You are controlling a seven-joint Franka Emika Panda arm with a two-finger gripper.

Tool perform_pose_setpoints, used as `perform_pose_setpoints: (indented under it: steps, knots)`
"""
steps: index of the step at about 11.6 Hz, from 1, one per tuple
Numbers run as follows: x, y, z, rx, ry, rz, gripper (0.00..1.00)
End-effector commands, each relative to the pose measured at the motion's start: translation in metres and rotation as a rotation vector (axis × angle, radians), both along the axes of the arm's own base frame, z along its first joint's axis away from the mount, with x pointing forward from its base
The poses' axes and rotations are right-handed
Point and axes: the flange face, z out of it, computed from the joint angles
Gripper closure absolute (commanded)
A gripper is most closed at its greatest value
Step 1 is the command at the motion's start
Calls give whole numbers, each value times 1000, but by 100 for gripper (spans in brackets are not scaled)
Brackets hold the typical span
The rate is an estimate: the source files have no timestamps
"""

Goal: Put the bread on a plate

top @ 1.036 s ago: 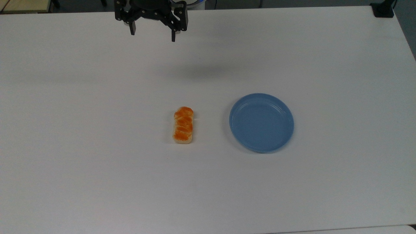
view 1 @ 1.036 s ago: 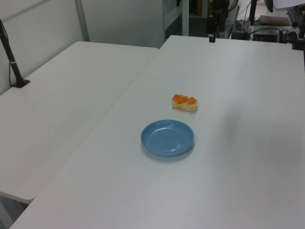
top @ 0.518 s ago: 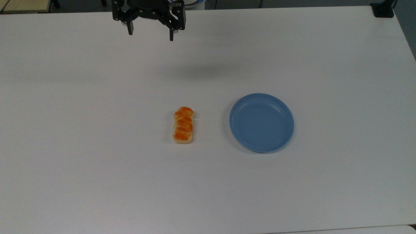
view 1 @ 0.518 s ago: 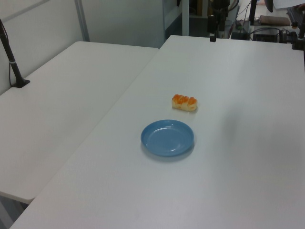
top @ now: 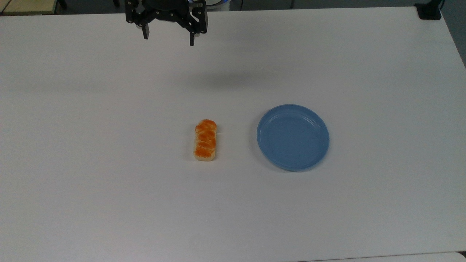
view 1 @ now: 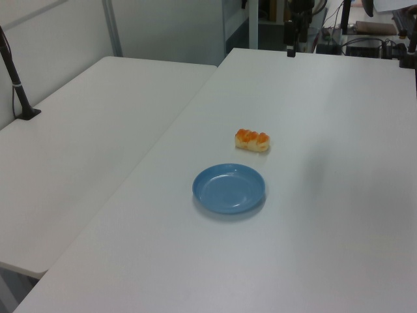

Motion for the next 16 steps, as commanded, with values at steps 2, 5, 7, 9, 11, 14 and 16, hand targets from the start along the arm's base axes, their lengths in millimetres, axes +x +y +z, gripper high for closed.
perform_pose_setpoints:
  steps: [2, 5, 7, 9, 11, 14, 16]
  knots:
    - [-1, -2, -3, -1, 0, 20, 0]
    - [8, -1, -7, 0, -37, 21, 0]
    - [15, 0, -12, 20, -61, 16, 0]
    - [30, -2, -31, 43, -77, 7, 0]
    - [52, 6, -72, 42, -59, 19, 0]
    - [84, 27, -139, 38, -48, 6, 0]
    - [99, 44, -190, 36, -46, -1, 0]
